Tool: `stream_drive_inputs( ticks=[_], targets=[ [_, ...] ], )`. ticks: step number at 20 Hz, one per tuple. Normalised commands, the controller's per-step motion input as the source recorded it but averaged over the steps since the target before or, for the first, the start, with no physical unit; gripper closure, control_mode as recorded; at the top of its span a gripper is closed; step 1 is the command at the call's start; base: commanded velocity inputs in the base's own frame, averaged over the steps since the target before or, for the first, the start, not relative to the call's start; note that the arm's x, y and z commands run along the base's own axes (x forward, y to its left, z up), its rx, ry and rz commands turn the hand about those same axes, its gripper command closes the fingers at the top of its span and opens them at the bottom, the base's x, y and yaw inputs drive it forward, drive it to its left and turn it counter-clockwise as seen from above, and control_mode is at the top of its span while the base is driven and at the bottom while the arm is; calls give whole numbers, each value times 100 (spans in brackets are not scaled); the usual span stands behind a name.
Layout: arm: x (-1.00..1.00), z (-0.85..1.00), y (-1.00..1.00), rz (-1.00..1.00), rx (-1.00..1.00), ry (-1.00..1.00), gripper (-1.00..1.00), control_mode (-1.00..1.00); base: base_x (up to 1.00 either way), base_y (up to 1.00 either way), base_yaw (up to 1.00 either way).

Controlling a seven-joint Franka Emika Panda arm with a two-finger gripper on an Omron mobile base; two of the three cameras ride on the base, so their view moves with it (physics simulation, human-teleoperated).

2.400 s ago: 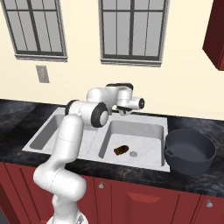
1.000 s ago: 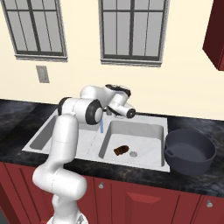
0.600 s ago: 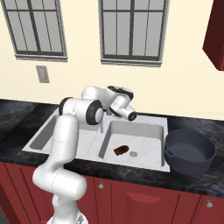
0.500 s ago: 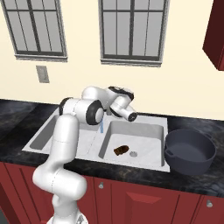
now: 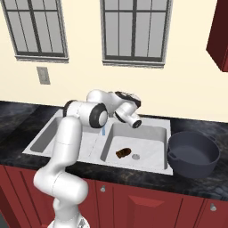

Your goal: Dump the sweet potato from the pot into the sink. Then turn on the water and wash the sweet potato. Then turn off the water and put the sweet potato back in the pot.

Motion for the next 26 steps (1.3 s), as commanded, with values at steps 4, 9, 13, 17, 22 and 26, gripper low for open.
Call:
stream_drive_inputs(
  ticks=[4, 9, 13, 17, 22, 26],
  targets=[
    [-1, 6, -43, 0, 17, 0, -100, -100, 0, 0, 0],
    [4, 7, -28, 0, 14, 3, -100, -100, 0, 0, 0],
    [22, 0, -19, 7, 8, 11, -100, -100, 0, 0, 0],
    [39, 0, -11, 16, 1, 25, -100, -100, 0, 0, 0],
    [36, 0, -1, 24, 0, 19, -100, -100, 0, 0, 0],
    [5, 0, 1, 29, 0, 1, -100, -100, 0, 0, 0]
  ],
)
